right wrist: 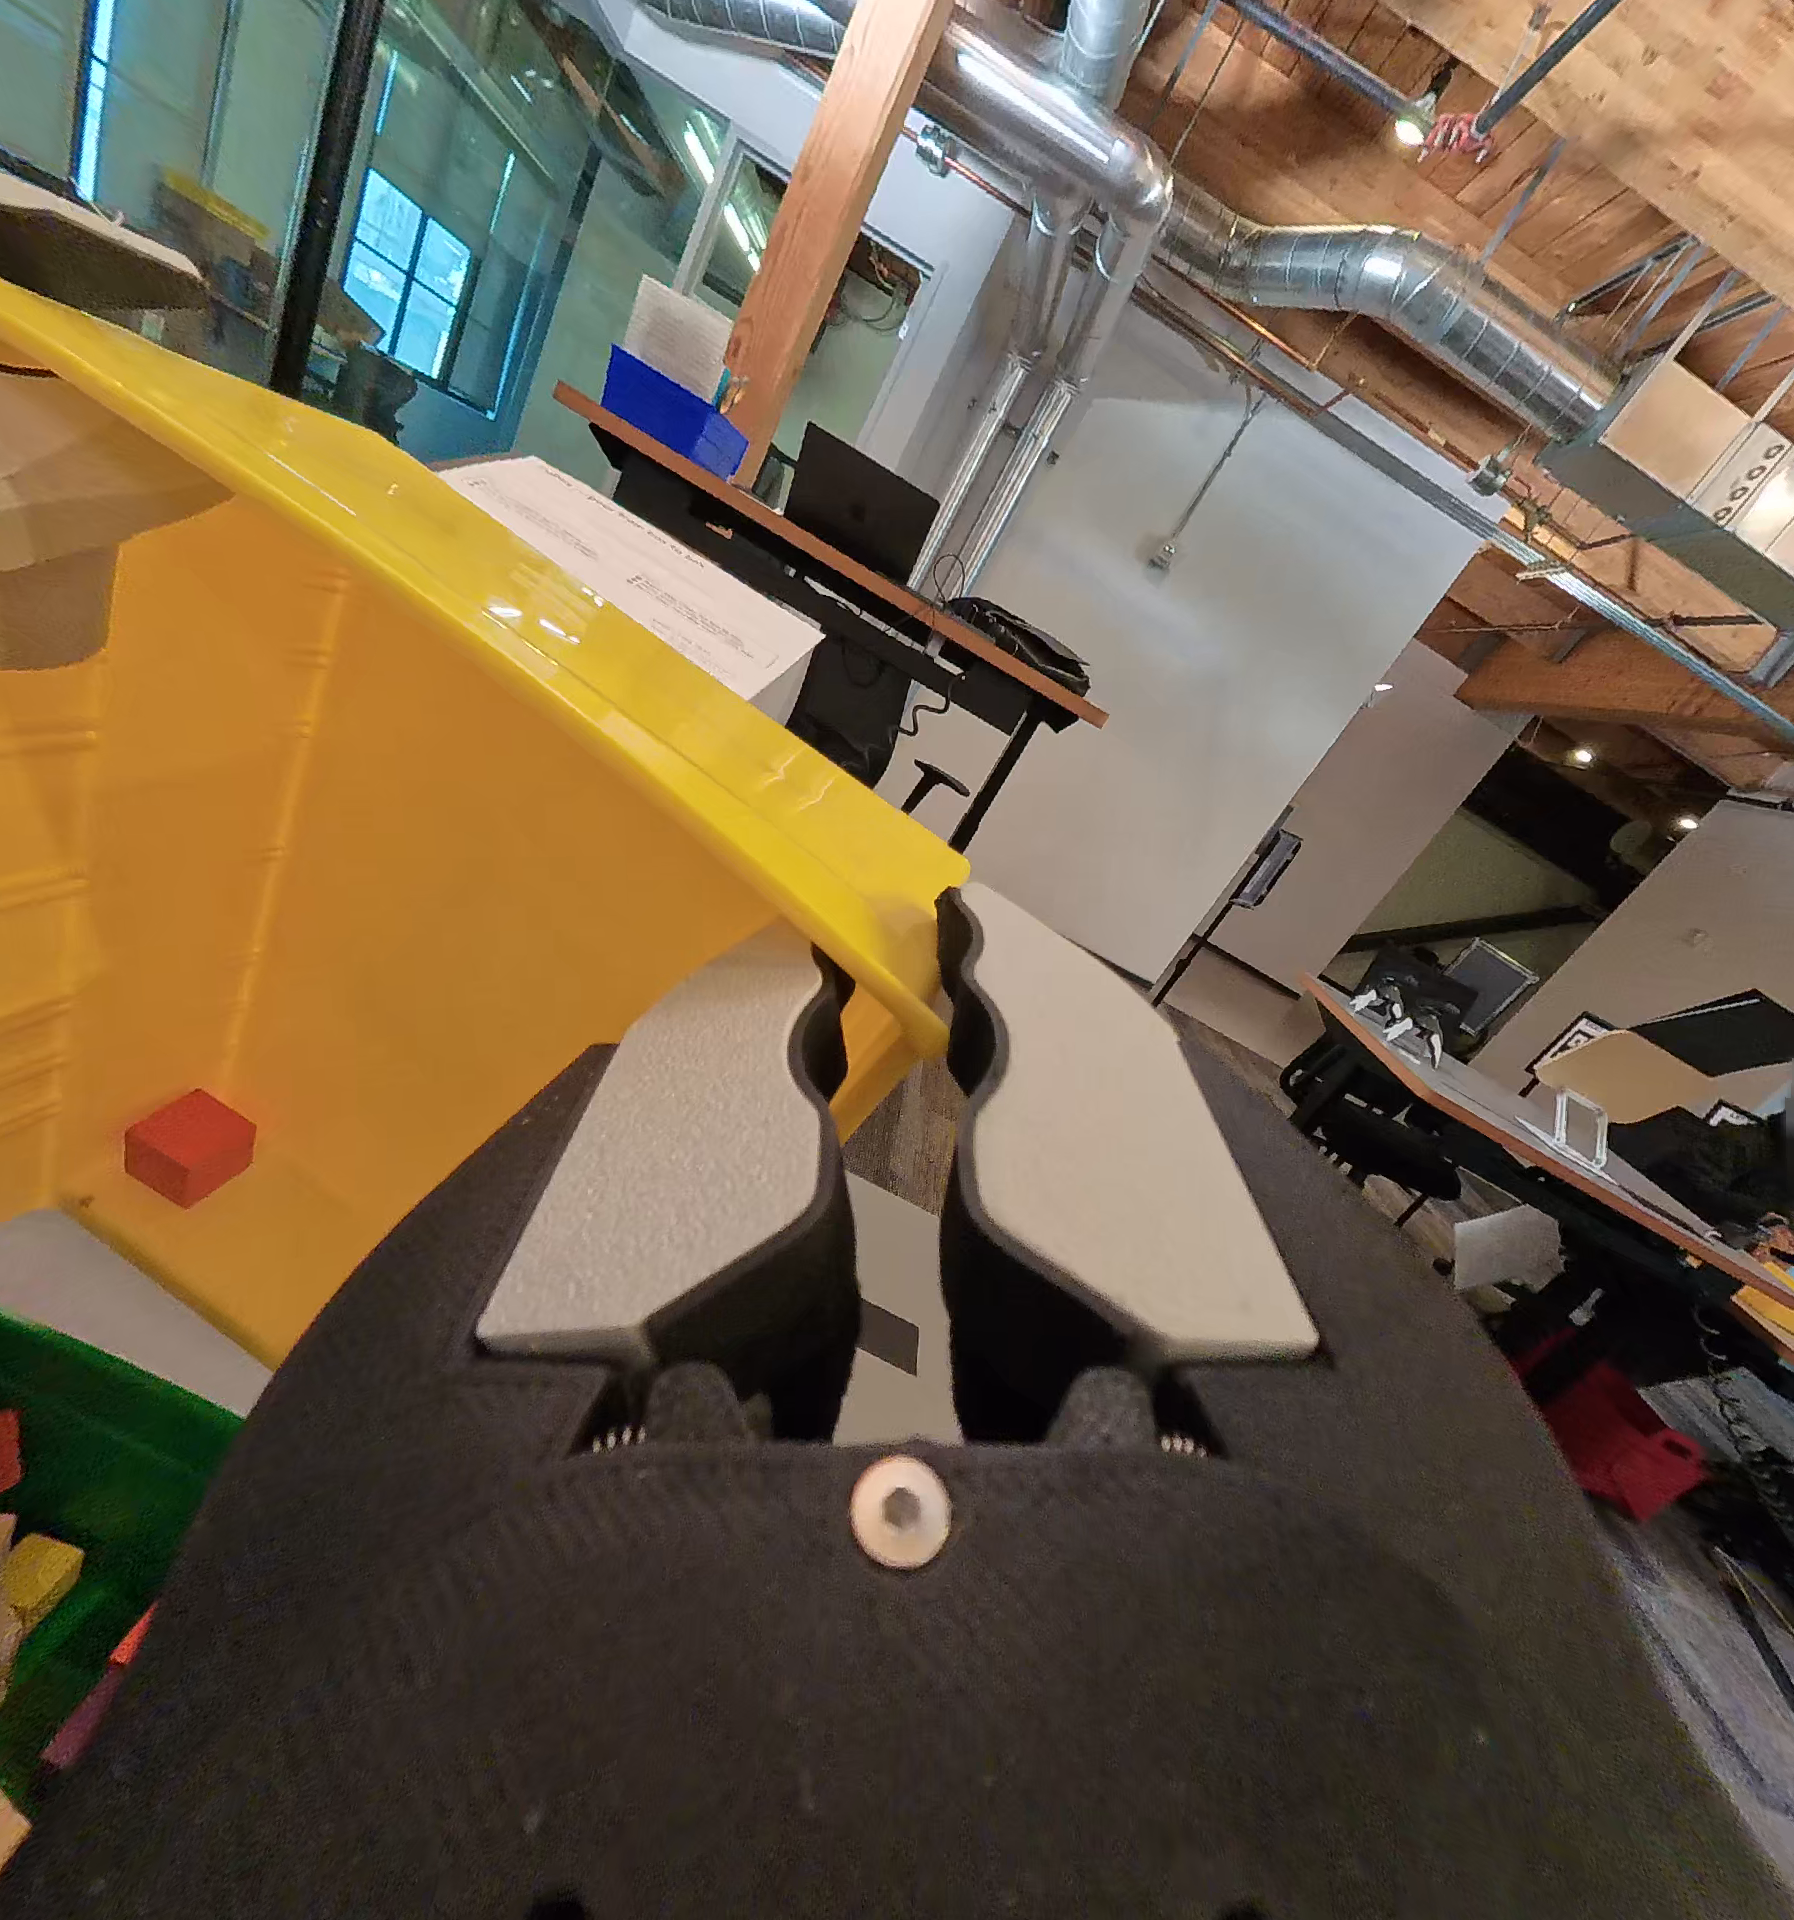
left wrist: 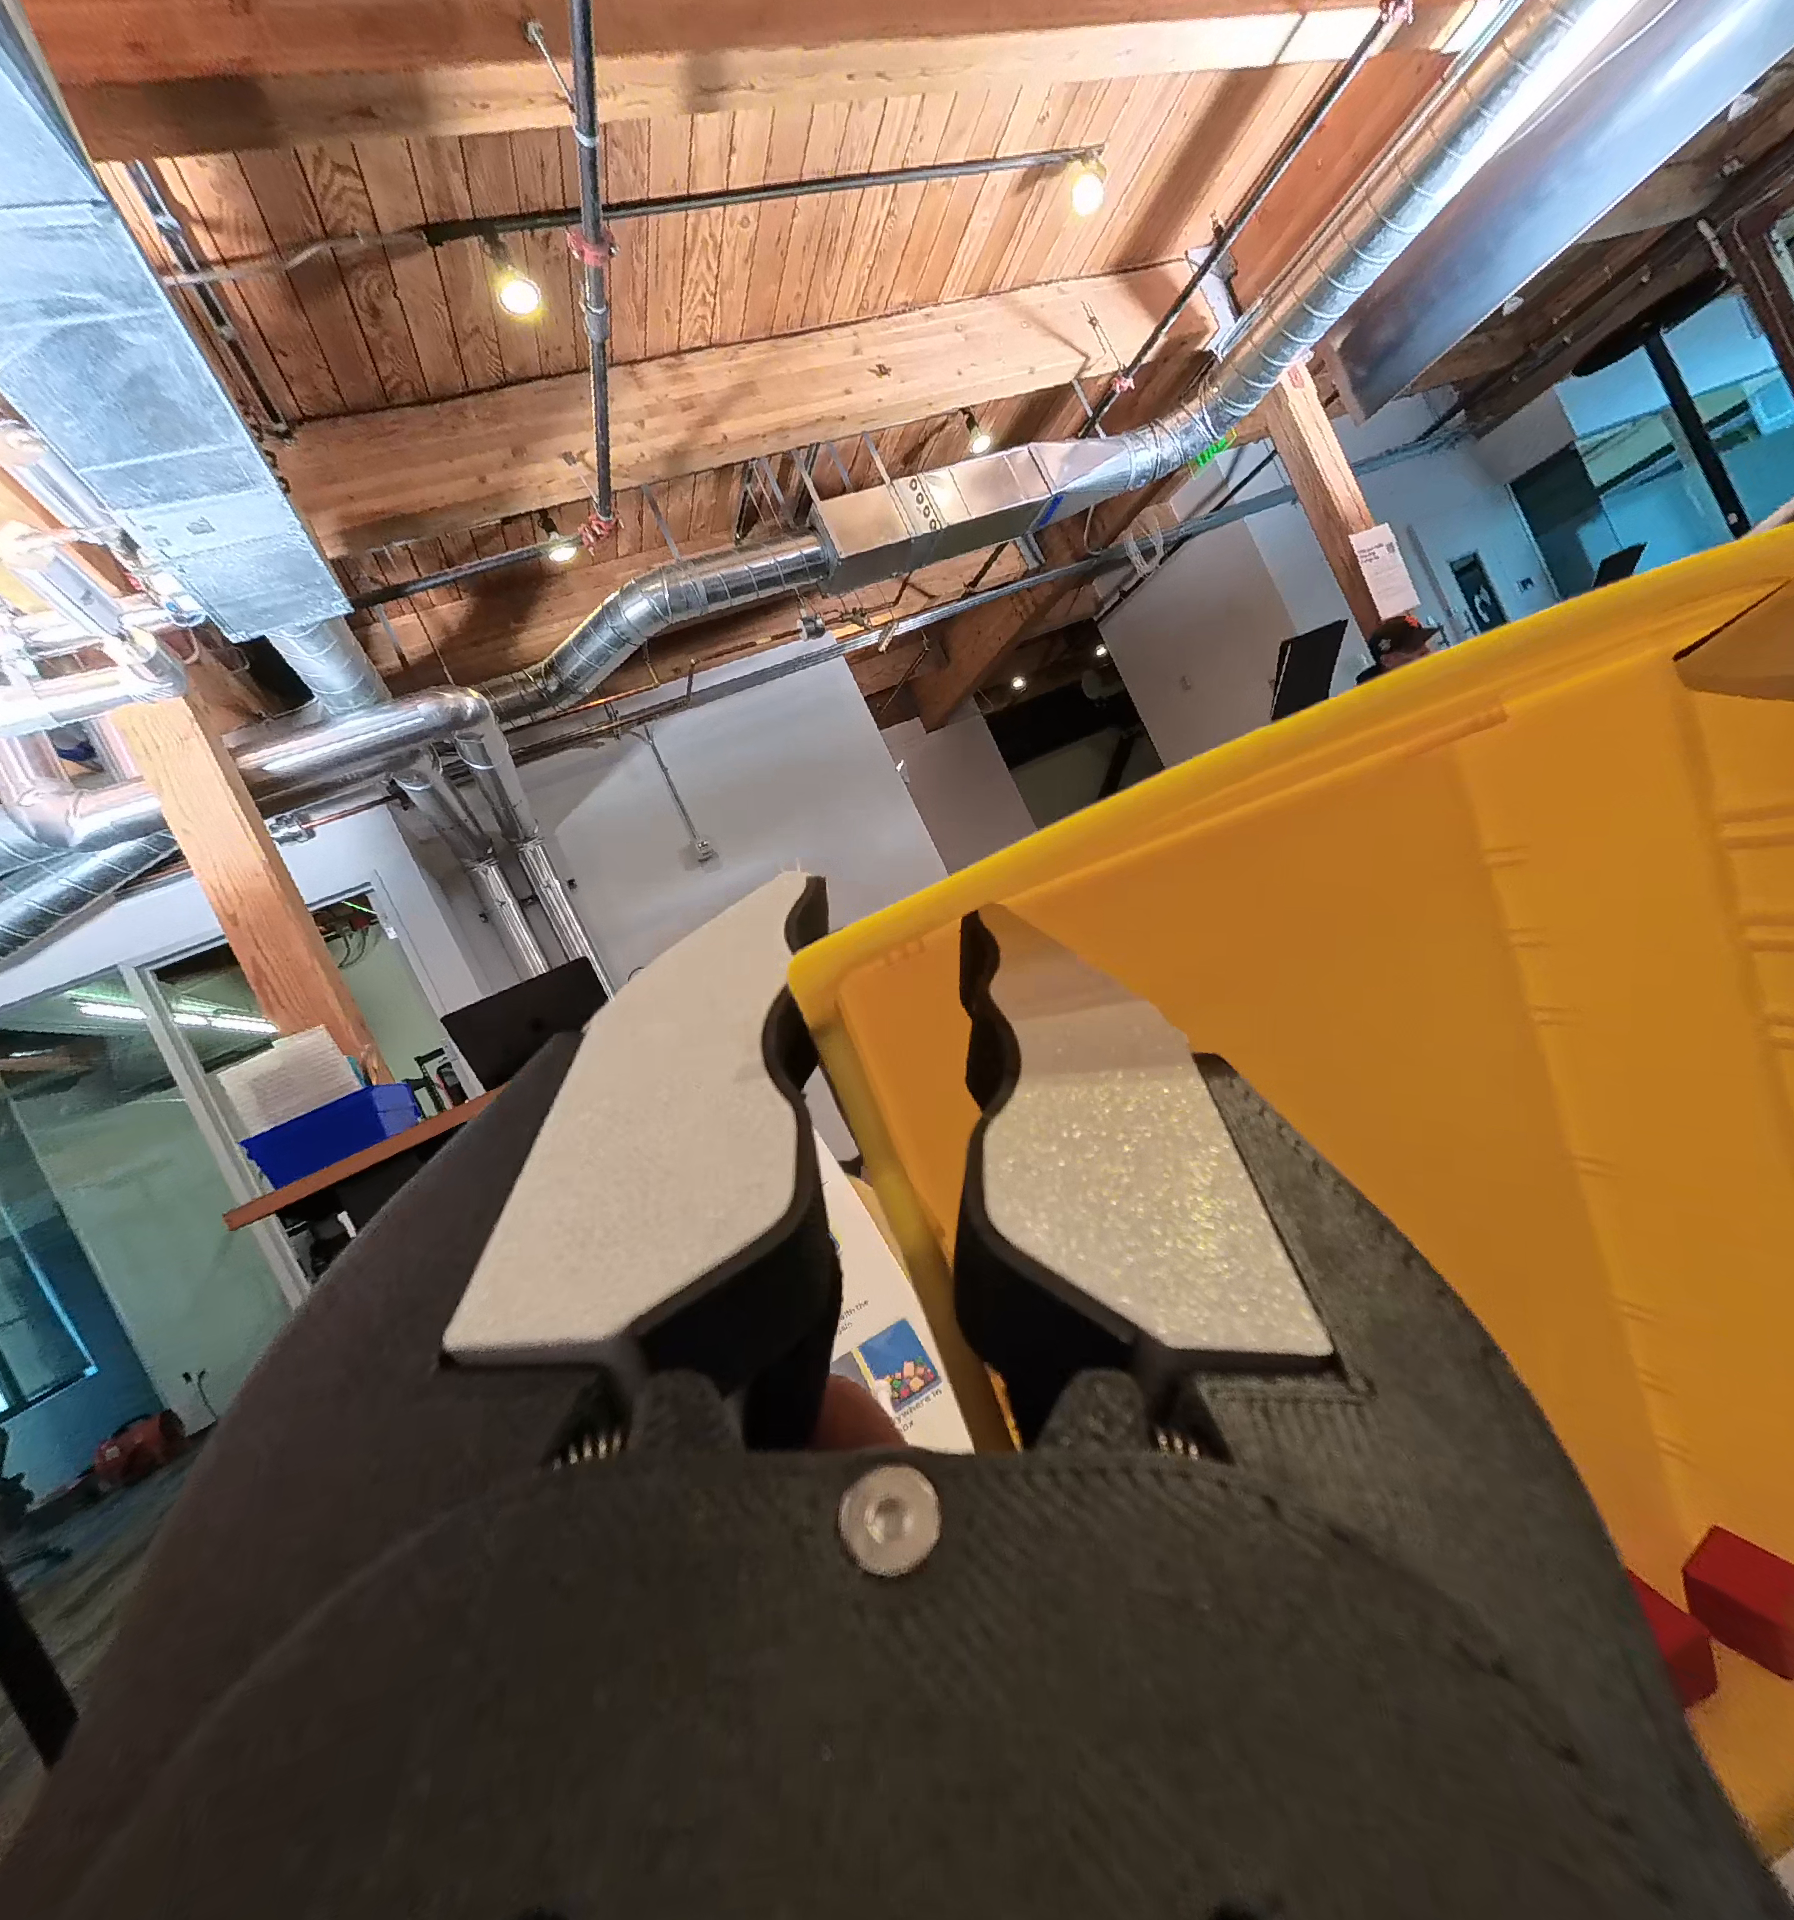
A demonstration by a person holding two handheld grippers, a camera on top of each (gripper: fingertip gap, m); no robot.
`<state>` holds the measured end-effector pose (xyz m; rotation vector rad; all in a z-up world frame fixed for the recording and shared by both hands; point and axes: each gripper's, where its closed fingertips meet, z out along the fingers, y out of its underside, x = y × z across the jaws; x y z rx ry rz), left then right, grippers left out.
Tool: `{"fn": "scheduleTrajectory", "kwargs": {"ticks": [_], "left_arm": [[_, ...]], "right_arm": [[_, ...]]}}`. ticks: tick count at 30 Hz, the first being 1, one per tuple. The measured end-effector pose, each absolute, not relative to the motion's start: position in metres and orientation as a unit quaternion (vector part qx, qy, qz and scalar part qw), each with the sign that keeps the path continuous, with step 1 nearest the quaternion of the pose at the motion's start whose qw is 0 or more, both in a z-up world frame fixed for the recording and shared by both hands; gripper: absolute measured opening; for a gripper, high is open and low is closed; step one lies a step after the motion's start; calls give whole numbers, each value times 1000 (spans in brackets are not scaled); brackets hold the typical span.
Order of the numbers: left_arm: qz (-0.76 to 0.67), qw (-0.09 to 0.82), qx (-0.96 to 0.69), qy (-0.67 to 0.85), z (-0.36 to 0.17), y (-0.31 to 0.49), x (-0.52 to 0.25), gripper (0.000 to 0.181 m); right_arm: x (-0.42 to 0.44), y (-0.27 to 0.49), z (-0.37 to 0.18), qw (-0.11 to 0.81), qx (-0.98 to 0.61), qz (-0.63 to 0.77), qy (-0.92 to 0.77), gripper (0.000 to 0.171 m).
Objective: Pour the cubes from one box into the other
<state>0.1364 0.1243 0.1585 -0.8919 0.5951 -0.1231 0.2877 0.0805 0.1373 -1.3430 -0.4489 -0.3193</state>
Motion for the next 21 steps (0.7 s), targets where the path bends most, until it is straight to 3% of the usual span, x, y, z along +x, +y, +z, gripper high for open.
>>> {"fn": "scheduleTrajectory", "kwargs": {"ticks": [21], "left_arm": [[-71,861,-412,291,163,95,129,25]], "right_arm": [[277,41,143,754,-605,-160,-198,11]]}}
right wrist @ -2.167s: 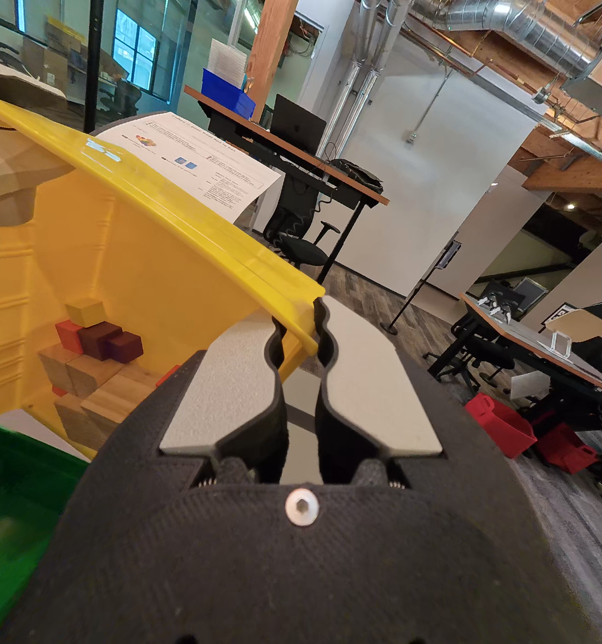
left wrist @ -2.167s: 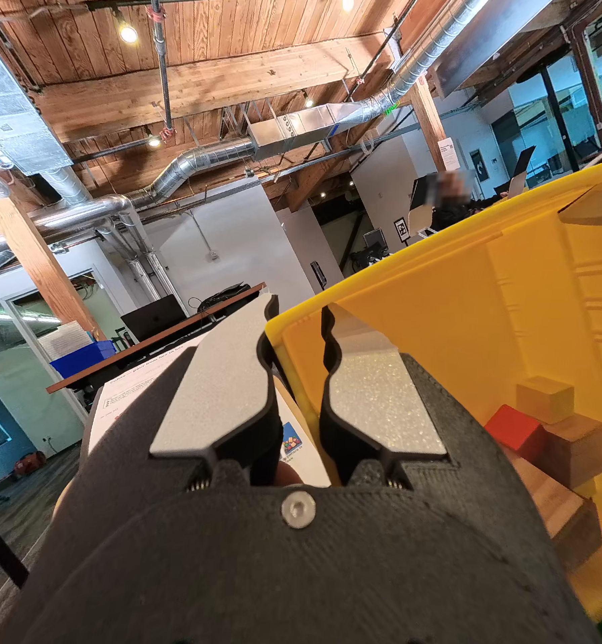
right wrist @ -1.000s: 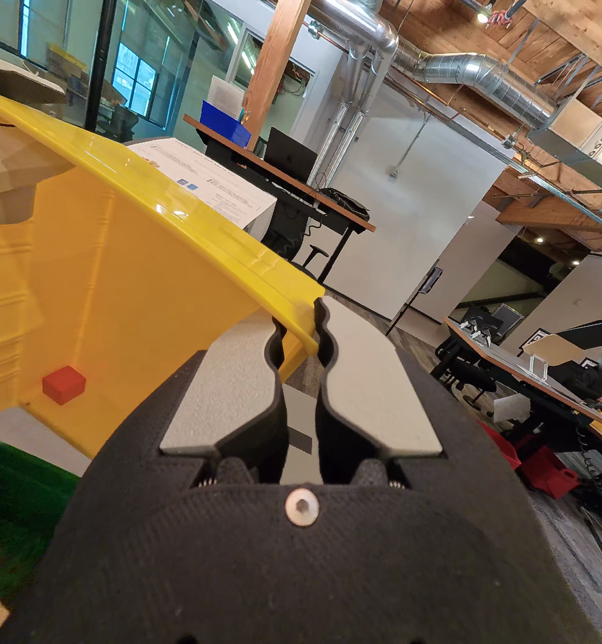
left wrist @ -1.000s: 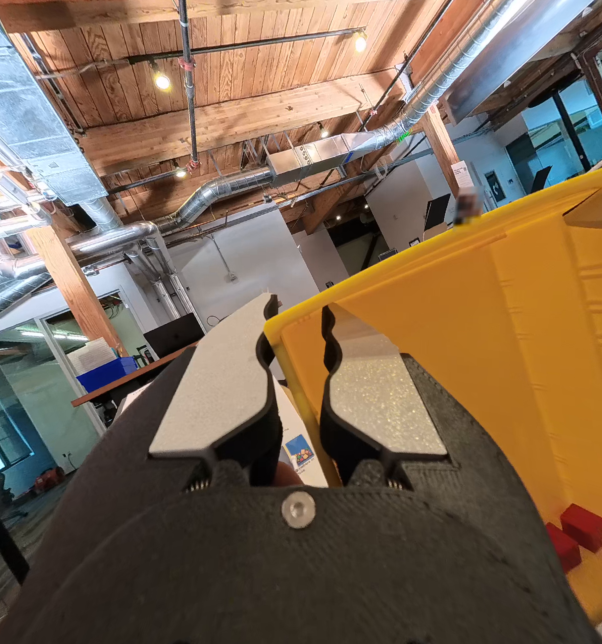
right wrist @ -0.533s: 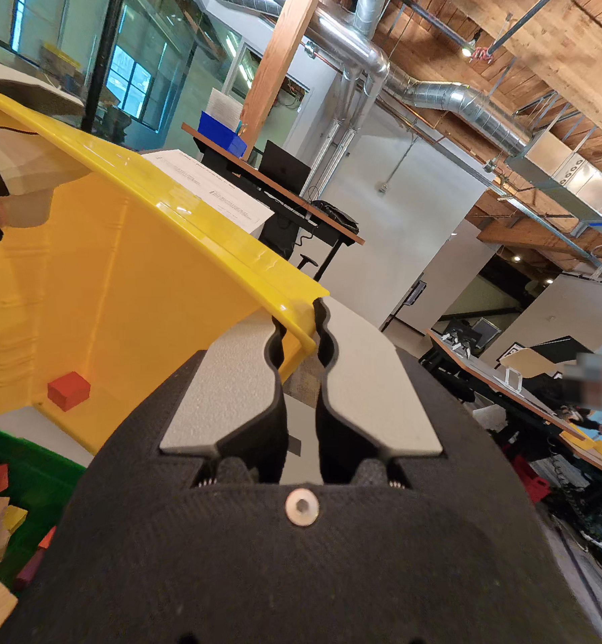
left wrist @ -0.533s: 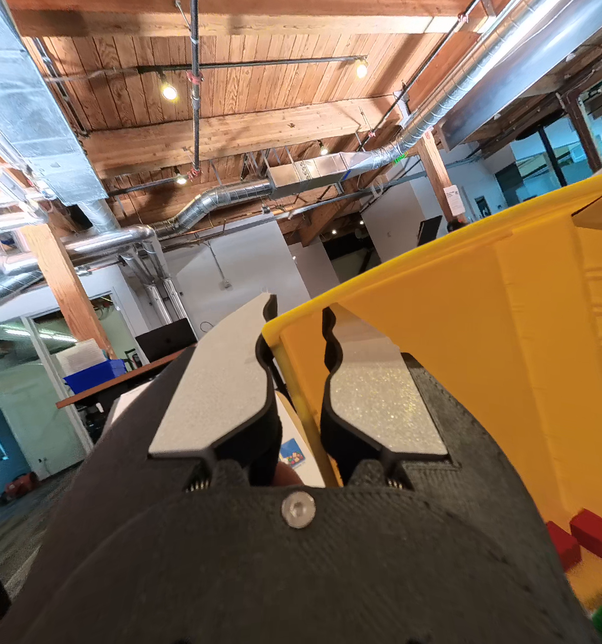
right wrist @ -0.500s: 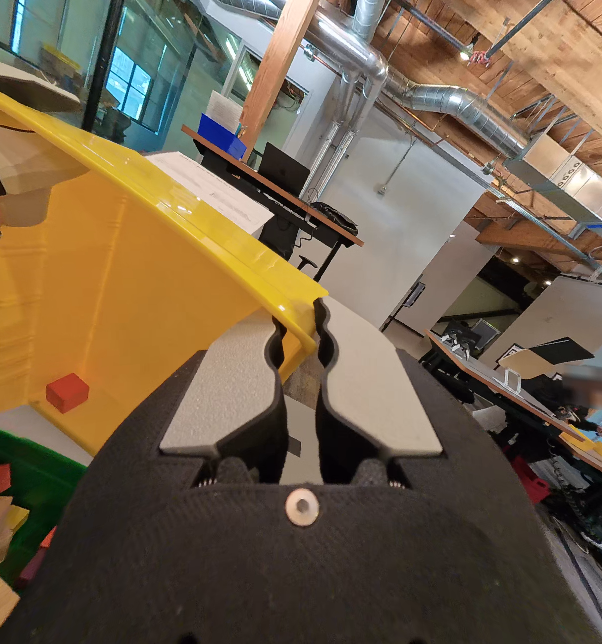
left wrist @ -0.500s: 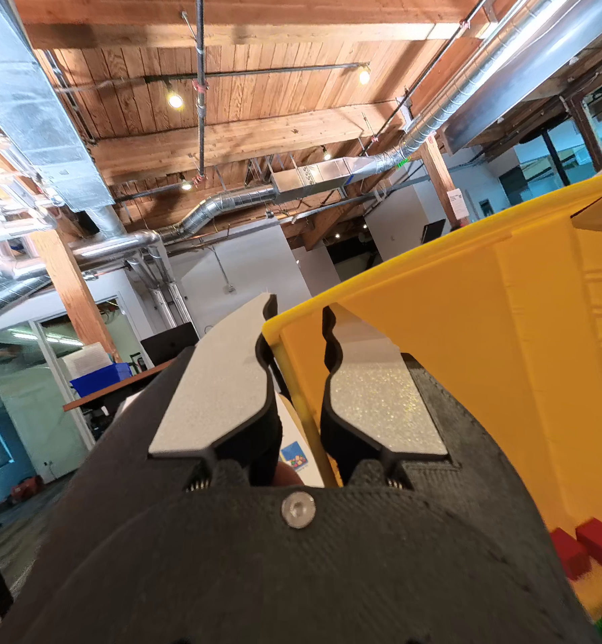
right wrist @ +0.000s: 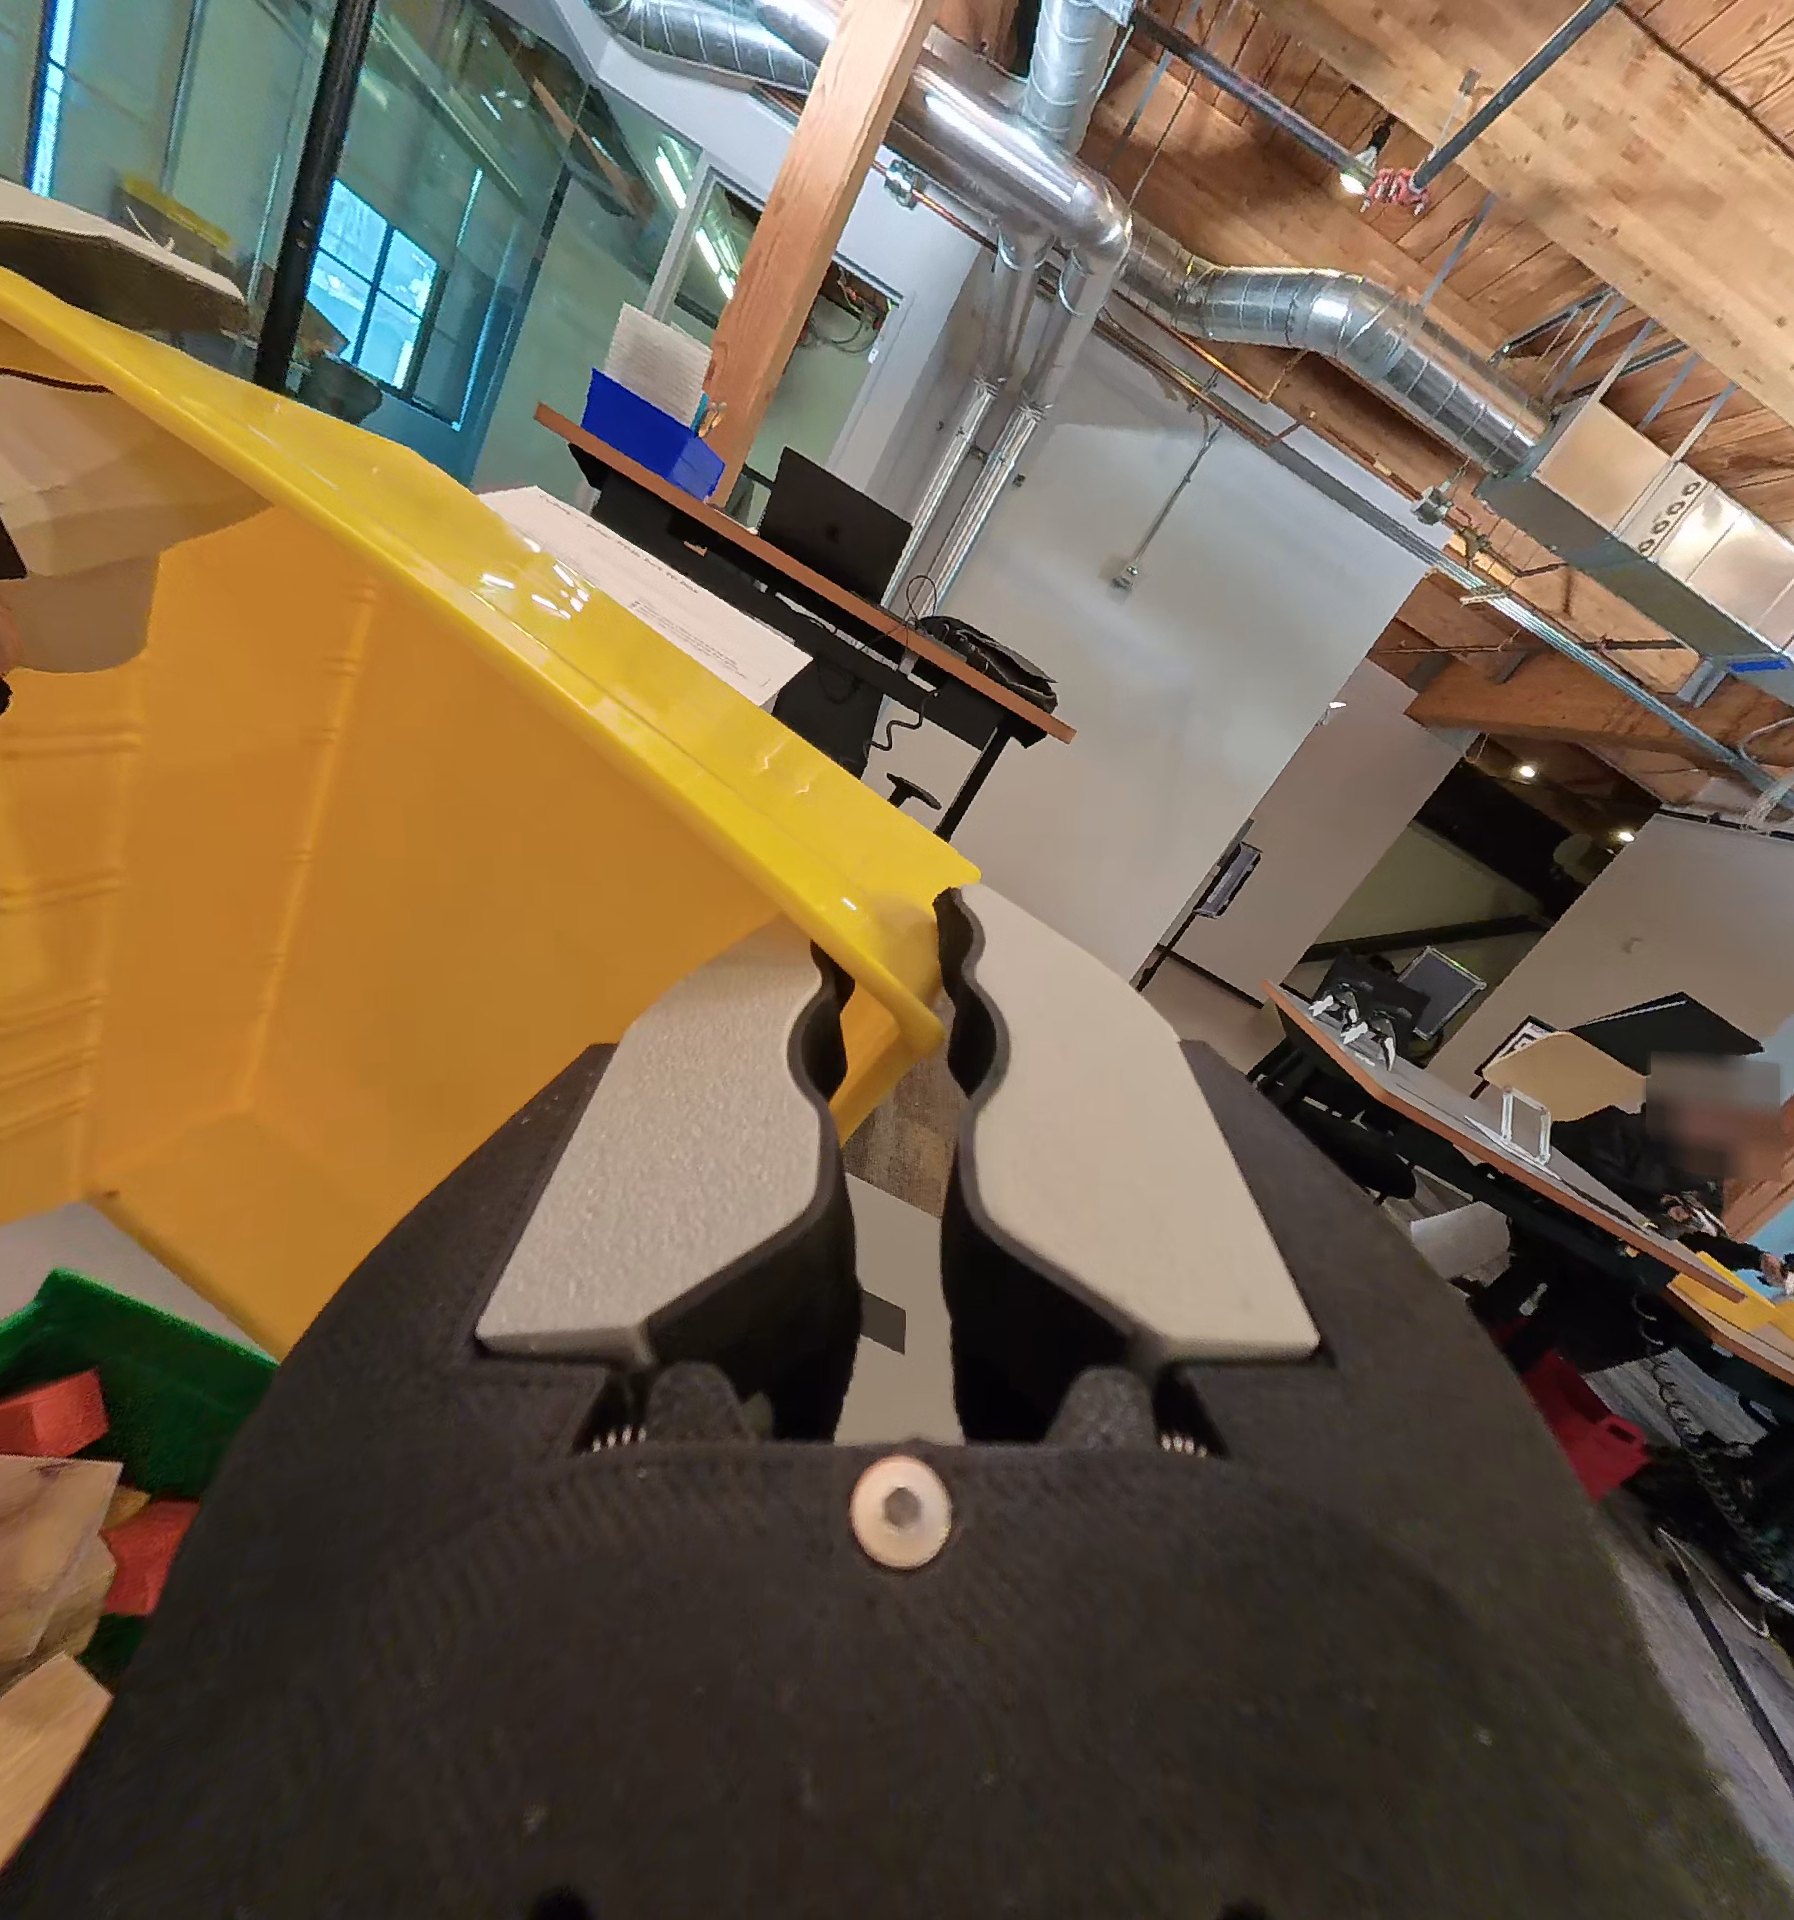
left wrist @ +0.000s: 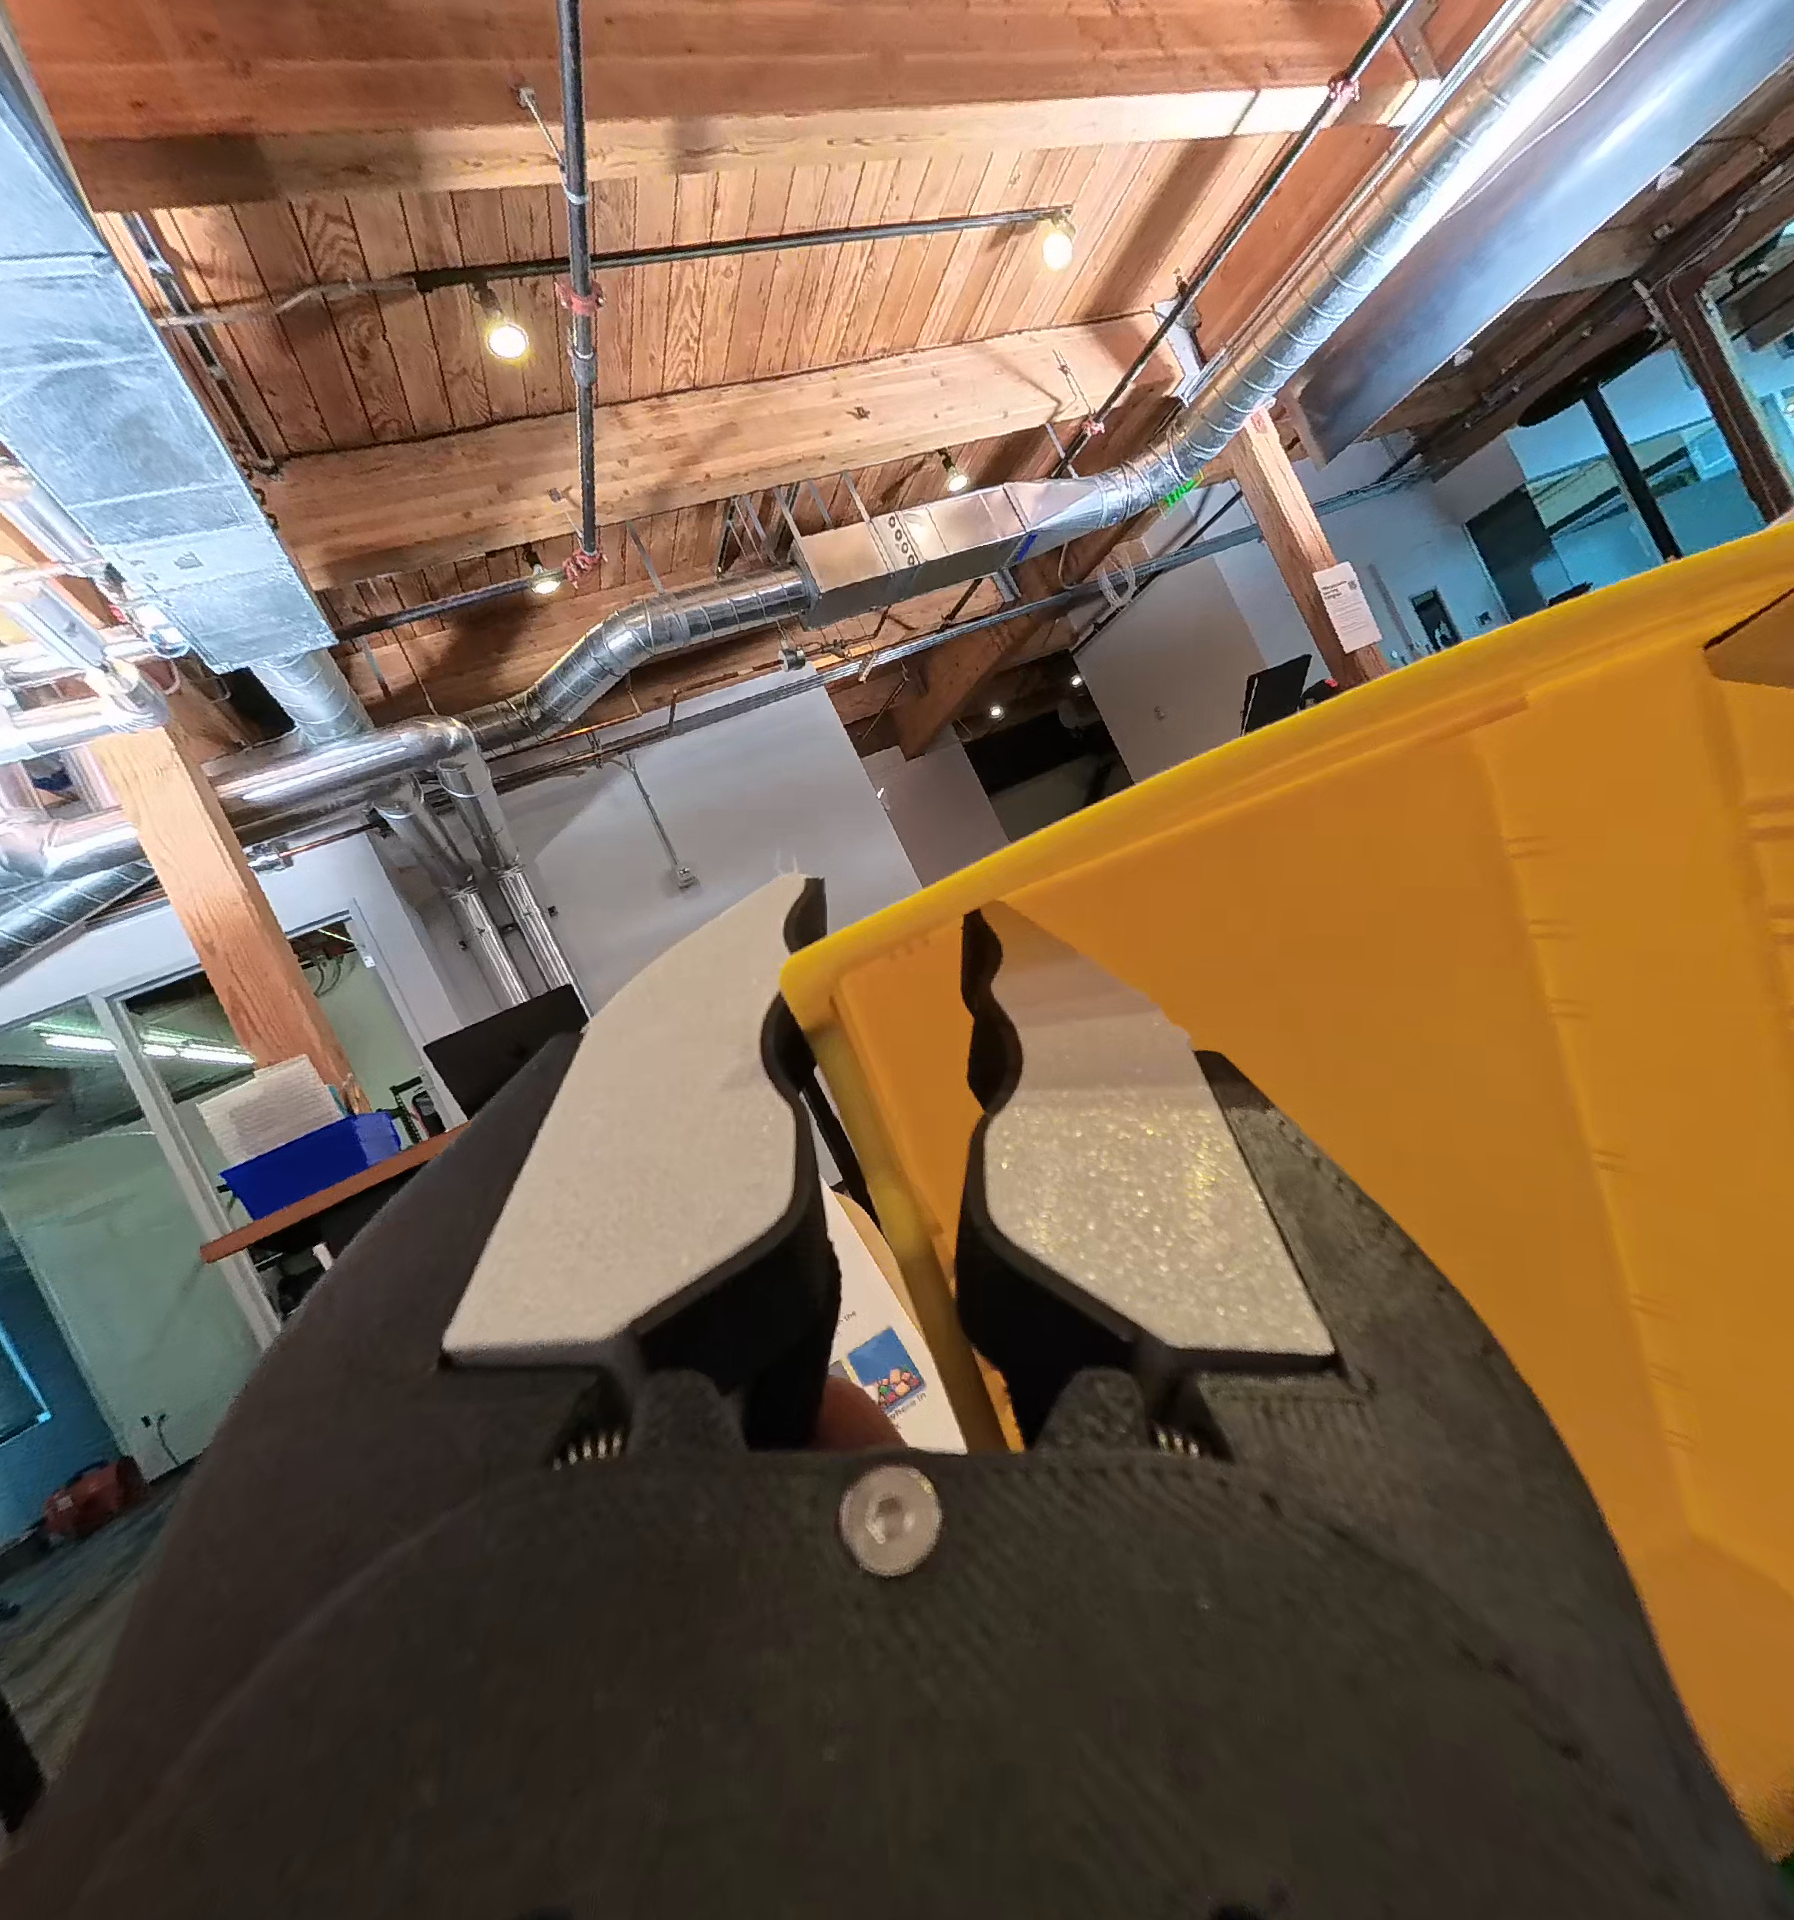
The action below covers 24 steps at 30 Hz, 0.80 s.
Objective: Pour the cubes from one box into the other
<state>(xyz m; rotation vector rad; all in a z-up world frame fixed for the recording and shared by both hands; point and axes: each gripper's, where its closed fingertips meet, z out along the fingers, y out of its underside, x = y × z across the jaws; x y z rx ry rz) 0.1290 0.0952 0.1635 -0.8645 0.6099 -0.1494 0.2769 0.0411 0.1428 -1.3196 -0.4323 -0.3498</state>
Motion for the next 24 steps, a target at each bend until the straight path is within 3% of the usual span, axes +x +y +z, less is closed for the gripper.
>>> {"fn": "scheduleTrajectory", "kwargs": {"ticks": [11,14,19,24], "left_arm": [[-80,832,-458,303,179,99,73,24],[-85,814,-487,303,178,105,44,23],[-91,779,-528,326,160,101,6,23],[-106,728,-597,320,121,108,-25,23]], "right_arm": [[224,46,166,725,-623,-144,-256,14],[210,44,178,744,-610,-127,-243,42],[176,38,168,740,-610,-63,-277,70],[150,26,154,746,-604,3,-282,66]]}}
